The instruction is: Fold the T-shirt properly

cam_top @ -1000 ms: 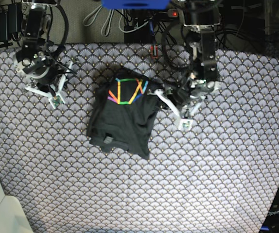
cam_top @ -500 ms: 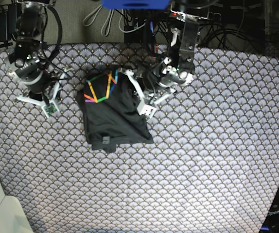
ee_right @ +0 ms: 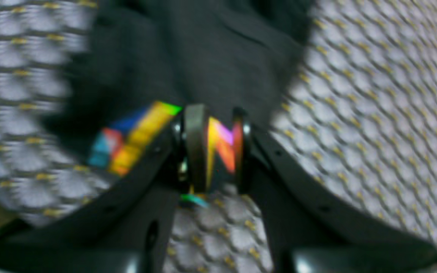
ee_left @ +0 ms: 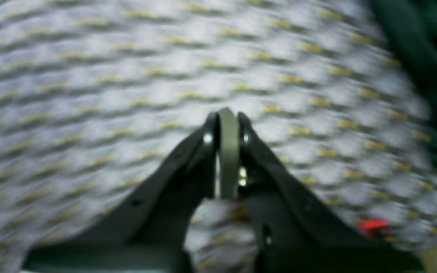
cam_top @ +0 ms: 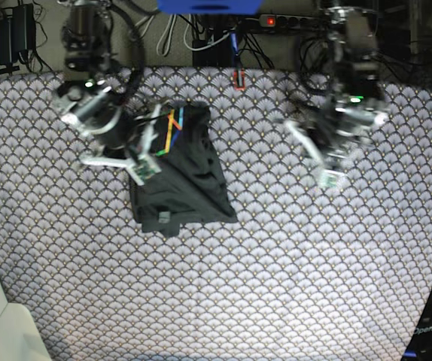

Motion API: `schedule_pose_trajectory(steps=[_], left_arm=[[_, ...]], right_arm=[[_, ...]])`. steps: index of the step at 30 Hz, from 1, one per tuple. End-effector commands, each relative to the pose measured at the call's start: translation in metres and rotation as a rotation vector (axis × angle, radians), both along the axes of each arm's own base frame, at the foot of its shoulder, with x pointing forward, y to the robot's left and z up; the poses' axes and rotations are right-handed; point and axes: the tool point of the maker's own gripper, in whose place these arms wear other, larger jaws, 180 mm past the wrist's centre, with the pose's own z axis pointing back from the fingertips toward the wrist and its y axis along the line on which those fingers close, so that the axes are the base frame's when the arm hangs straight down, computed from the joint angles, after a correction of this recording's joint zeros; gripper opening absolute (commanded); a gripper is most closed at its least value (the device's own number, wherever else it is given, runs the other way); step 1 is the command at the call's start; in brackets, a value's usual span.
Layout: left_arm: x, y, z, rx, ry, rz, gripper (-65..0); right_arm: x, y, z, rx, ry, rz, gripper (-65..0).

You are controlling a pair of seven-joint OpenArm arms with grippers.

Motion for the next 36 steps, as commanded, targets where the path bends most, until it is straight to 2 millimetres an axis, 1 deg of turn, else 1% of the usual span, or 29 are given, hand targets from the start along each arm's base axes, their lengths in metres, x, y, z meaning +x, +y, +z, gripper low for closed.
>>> schedule_pose_trajectory(steps=[1,3,4,5,8,10,11,13,16,18,22,24,25,27,29,31,35,36], left_arm=[[0.001,0.011,0.011,0.017,-0.027,0.015,-64.7],[-0.006,0.038,0.019,0.065,-0.03,0.065,-64.7],[-0.011,0.052,0.022,0.091,-0.024,0.089,-64.7],[-0.017,0.061,0.022,0.107,-0.016,0.105,-64.7],[-0.037,0.095,0.02,0.18,0.018,0.141,-64.7],[-0.05,0.11,0.017,0.214,0.043,0.153,-64.7],[-0.056,0.116,0.016,0.228,0.058,0.16,-64.7],[-0.067,0.129,0.014,0.25,0.079,0.179,-64.7],[-0.077,0.141,0.015,0.264,0.093,0.213,-64.7],[-0.077,0.144,0.016,0.267,0.091,0.22,-64.7],[-0.082,0.142,0.013,0.271,0.107,0.203,-64.7],[-0.082,0.136,0.011,0.279,0.117,0.134,-64.7],[-0.085,0.133,0.009,0.285,0.129,0.093,-64.7],[-0.095,0.129,0.003,0.297,0.164,0.026,-64.7],[-0.108,0.131,-0.001,0.308,0.199,-0.011,-64.7],[-0.122,0.133,-0.006,0.318,0.237,-0.053,-64.7],[-0.156,0.133,-0.017,0.324,0.328,-0.115,-64.7],[-0.162,0.132,-0.019,0.323,0.342,-0.12,-64.7]], right_arm=[[0.01,0.007,0.015,0.024,-0.055,0.012,-54.3],[0.014,0.012,0.008,0.039,-0.034,0.013,-54.3],[0.014,0.014,-0.002,0.045,-0.008,0.015,-54.3],[0.015,0.015,-0.009,0.049,0.013,0.016,-54.4],[0.013,0.017,-0.048,0.051,0.13,0.02,-54.6],[0.007,0.018,-0.072,0.053,0.205,0.023,-54.6],[0.003,0.019,-0.081,0.053,0.234,0.023,-54.6],[-0.001,0.023,-0.088,0.068,0.255,0.026,-54.6],[-0.001,0.038,-0.08,0.111,0.227,0.031,-54.6],[0.008,0.037,-0.06,0.113,0.164,0.028,-54.6],[0.019,0.027,-0.019,0.081,0.05,0.013,-54.6],[0.022,0.021,0.001,0.056,0.003,0.002,-54.6],[0.023,0.018,0.009,0.043,-0.013,-0.004,-54.6],[0.021,0.012,0.017,0.017,-0.022,-0.018,-54.6],[0.011,0.002,0.016,-0.016,-0.002,-0.036,-54.6],[0.001,-0.017,0.007,-0.048,0.038,-0.08,-54.7],[-0.025,-0.066,-0.013,-0.095,0.132,-0.224,-54.7],[-0.031,-0.076,-0.017,-0.102,0.149,-0.255,-54.7]])
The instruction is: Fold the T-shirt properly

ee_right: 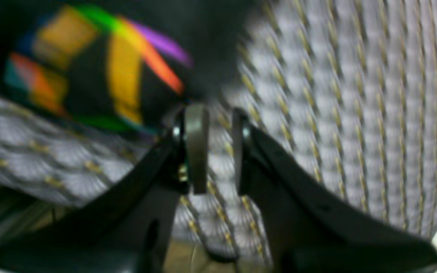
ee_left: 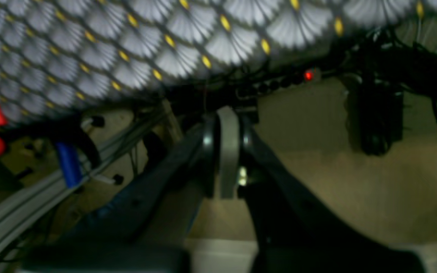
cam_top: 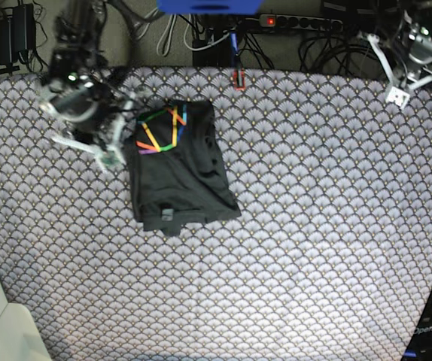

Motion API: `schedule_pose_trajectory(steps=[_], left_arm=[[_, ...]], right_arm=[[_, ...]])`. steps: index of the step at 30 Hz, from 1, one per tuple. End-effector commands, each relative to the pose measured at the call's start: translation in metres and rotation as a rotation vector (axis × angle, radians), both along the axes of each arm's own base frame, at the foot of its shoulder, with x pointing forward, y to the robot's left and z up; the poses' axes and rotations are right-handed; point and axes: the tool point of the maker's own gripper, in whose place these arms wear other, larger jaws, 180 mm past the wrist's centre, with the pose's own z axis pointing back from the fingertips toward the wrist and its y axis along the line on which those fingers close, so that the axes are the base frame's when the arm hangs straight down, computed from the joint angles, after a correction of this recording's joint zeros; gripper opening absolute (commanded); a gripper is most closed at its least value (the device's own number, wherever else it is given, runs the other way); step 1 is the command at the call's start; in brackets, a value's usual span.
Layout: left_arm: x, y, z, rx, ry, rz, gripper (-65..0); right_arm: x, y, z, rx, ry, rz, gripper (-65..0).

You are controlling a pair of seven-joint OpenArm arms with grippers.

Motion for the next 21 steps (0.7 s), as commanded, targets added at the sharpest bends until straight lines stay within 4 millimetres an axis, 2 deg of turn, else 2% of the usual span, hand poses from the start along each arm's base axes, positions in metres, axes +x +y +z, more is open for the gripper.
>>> schedule_pose_trajectory(steps=[1,4,7,9,11,13,16,18,21], left_arm=[[-0.006,0.002,0.003,0.013,0.01,-0.007,-64.7],[-0.018,-0.001,-0.002,0.004,0.041,-0.006,-64.7],[-0.025,-0.015,-0.011,-0.029,0.071,-0.027,-64.7],[-0.029,-0.027,-0.016,-0.054,0.087,-0.046,-64.7],[-0.036,-0.042,-0.028,-0.086,0.124,-0.065,-64.7],[-0.039,-0.053,-0.039,-0.124,0.133,-0.083,-64.7],[-0.048,-0.078,-0.064,-0.219,0.133,-0.088,-64.7],[-0.055,-0.086,-0.078,-0.257,0.141,-0.072,-64.7],[-0.069,-0.099,-0.1,-0.316,0.174,-0.058,-64.7]], right_arm=[[-0.001,-0.005,0.005,0.007,-0.024,-0.021,-54.7],[-0.017,-0.03,-0.002,-0.021,0.012,-0.087,-54.7],[-0.039,-0.068,-0.007,-0.067,0.05,-0.186,-55.3],[-0.053,-0.089,-0.009,-0.093,0.07,-0.243,-58.8],[-0.068,-0.111,-0.008,-0.118,0.087,-0.31,-65.0],[-0.082,-0.13,-0.007,-0.146,0.103,-0.365,-65.0],[-0.107,-0.145,-0.017,-0.161,0.159,-0.402,-65.0],[-0.118,-0.151,-0.024,-0.157,0.169,-0.413,-65.0],[-0.137,-0.154,-0.045,-0.117,0.201,-0.431,-65.0]])
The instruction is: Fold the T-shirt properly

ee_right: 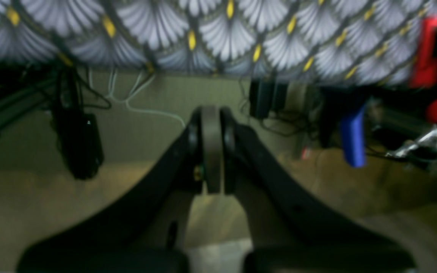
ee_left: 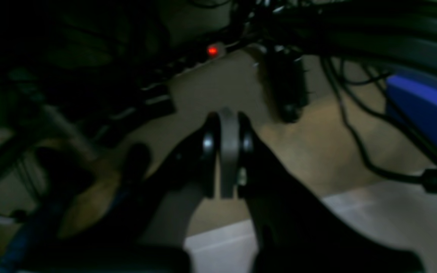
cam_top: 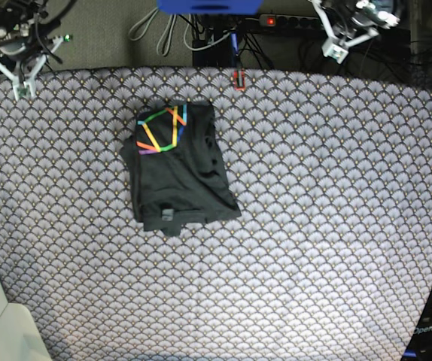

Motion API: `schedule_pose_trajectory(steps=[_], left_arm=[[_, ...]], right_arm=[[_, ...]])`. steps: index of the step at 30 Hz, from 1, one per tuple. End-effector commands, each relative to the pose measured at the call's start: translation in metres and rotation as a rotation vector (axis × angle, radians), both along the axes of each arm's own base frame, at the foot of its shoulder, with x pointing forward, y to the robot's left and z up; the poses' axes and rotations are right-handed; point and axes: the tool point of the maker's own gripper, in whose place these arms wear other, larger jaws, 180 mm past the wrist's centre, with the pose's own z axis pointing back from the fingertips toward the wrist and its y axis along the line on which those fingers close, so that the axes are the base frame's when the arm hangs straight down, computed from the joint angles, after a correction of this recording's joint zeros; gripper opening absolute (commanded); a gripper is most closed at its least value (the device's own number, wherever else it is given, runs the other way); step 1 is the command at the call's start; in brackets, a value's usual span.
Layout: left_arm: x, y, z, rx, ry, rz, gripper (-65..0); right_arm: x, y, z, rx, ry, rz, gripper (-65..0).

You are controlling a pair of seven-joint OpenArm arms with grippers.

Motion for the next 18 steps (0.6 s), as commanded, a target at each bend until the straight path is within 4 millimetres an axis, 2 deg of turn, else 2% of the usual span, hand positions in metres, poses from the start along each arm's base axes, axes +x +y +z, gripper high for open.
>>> schedule_pose_trajectory(steps=[1,6,9,11,14,18], left_arm=[[-0.001,0.001,-0.002,-0.007,-0.008,0.006,-64.7],[-0.007,0.001,-0.032,-0.035,0.035,0.081,-64.7],[-0.01,0.0,-0.049,-0.065,0.053,0.121,-64.7],[-0.012,0.005,-0.059,-0.075,0.057,0.143,-64.7],[-0.015,0.0,-0.074,-0.102,0.069,0.158,-64.7],[-0.028,-0.005,-0.092,-0.102,0.107,0.088,-64.7]], right_arm=[[-0.004,-0.006,-0.002,-0.001,-0.005,-0.01,-65.0],[-0.036,-0.013,-0.044,0.09,0.039,-0.095,-65.0],[-0.058,-0.008,-0.082,0.181,0.098,-0.133,-65.0],[-0.065,-0.002,-0.108,0.255,0.129,-0.174,-65.0],[-0.08,0.005,-0.142,0.355,0.182,-0.241,-65.0],[-0.084,0.016,-0.166,0.448,0.181,-0.305,-65.0]])
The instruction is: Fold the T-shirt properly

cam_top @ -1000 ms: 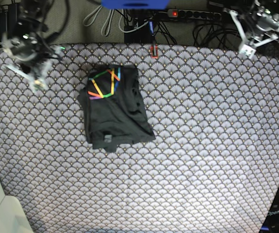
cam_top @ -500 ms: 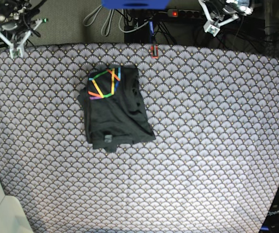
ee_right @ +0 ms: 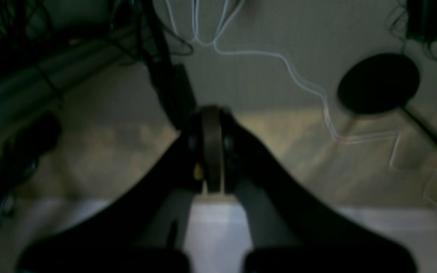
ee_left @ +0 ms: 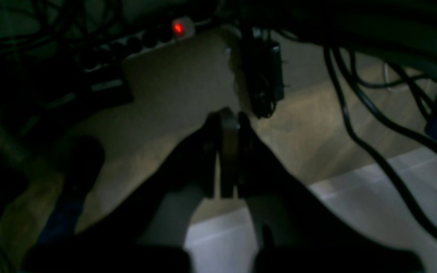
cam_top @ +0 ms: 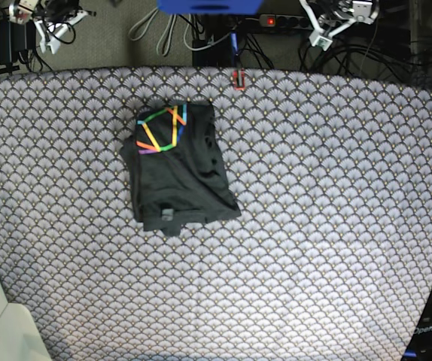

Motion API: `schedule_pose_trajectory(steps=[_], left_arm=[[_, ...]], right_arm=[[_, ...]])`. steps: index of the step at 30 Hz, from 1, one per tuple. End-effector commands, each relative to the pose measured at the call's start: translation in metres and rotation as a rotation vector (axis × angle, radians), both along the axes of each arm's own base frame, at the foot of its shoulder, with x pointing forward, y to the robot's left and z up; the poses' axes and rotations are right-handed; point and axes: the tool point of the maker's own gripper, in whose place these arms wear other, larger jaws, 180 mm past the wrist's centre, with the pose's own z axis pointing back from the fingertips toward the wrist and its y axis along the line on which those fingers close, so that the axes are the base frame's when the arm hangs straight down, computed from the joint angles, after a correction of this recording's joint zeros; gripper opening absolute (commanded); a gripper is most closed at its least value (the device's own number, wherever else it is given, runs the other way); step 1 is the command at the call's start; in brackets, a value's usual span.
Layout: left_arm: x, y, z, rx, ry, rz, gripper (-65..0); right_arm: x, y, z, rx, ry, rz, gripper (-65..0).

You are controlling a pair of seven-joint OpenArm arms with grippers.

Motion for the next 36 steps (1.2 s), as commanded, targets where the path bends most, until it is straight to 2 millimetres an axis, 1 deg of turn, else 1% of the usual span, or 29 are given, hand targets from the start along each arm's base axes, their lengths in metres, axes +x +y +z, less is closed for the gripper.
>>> schedule_pose_trajectory(steps=[1,5,6,8,11,13,16,17,18,19,20,21,23,25,26,28,31,34,36], left_arm=[[-0.007,0.002,-0.002,-0.004,0.012,-0.007,-64.7],[-0.002,-0.003,-0.013,-0.024,0.032,0.01,-64.7],[-0.002,-0.005,-0.016,-0.03,0.041,0.01,-64.7],[0.002,-0.008,-0.022,-0.038,0.063,0.007,-64.7],[0.003,-0.012,-0.028,-0.047,0.097,0.001,-64.7],[0.008,-0.015,-0.031,-0.054,0.104,-0.008,-64.7],[0.021,-0.02,-0.036,-0.064,0.074,-0.001,-64.7],[0.023,-0.017,-0.04,-0.044,0.07,0.015,-64.7],[0.026,-0.008,-0.045,0.005,0.066,0.046,-64.7],[0.028,0.0,-0.049,0.051,0.062,0.082,-64.7],[0.027,0.008,-0.053,0.099,0.057,0.119,-64.7],[0.027,0.018,-0.056,0.149,0.046,0.148,-64.7],[0.024,0.033,-0.06,0.241,0.027,0.186,-64.7],[0.024,0.037,-0.061,0.31,0.01,0.208,-64.7],[0.024,0.04,-0.062,0.341,0.006,0.218,-64.7],[0.024,0.045,-0.061,0.39,0.0,0.26,-64.7],[0.024,0.04,-0.062,0.396,0.001,0.291,-64.7],[0.026,0.042,-0.062,0.396,-0.003,0.305,-64.7],[0.033,0.045,-0.061,0.4,-0.014,0.315,-64.7]], right_arm=[[0.0,-0.005,0.001,-0.003,-0.005,0.0,-65.0],[0.008,0.0,-0.001,-0.002,-0.056,-0.008,-65.0],[0.008,0.0,-0.001,-0.001,-0.062,-0.011,-65.0],[0.011,0.008,-0.003,0.009,-0.08,-0.019,-65.0],[0.013,0.01,-0.003,0.011,-0.089,-0.021,-65.0],[0.015,0.012,-0.004,0.014,-0.095,-0.021,-65.0],[0.023,0.03,-0.007,0.039,-0.12,0.02,-65.0],[0.025,0.036,-0.008,0.046,-0.131,0.04,-65.0],[0.024,0.047,-0.011,0.068,-0.135,0.058,-65.0],[0.019,0.058,-0.016,0.095,-0.131,0.069,-65.0],[0.012,0.069,-0.021,0.123,-0.124,0.074,-65.0],[0.016,0.08,-0.024,0.148,-0.138,0.074,-65.0],[0.011,0.101,-0.032,0.202,-0.141,0.049,-65.0],[0.001,0.095,-0.042,0.143,-0.113,0.008,-65.0],[0.0,0.09,-0.046,0.103,-0.109,-0.008,-65.0],[-0.002,0.073,-0.051,-0.006,-0.106,-0.031,-65.0],[-0.005,0.05,-0.053,-0.14,-0.094,-0.052,-65.0],[-0.011,0.031,-0.053,-0.242,-0.066,-0.065,-65.0],[-0.013,0.021,-0.052,-0.296,-0.054,-0.071,-65.0]])
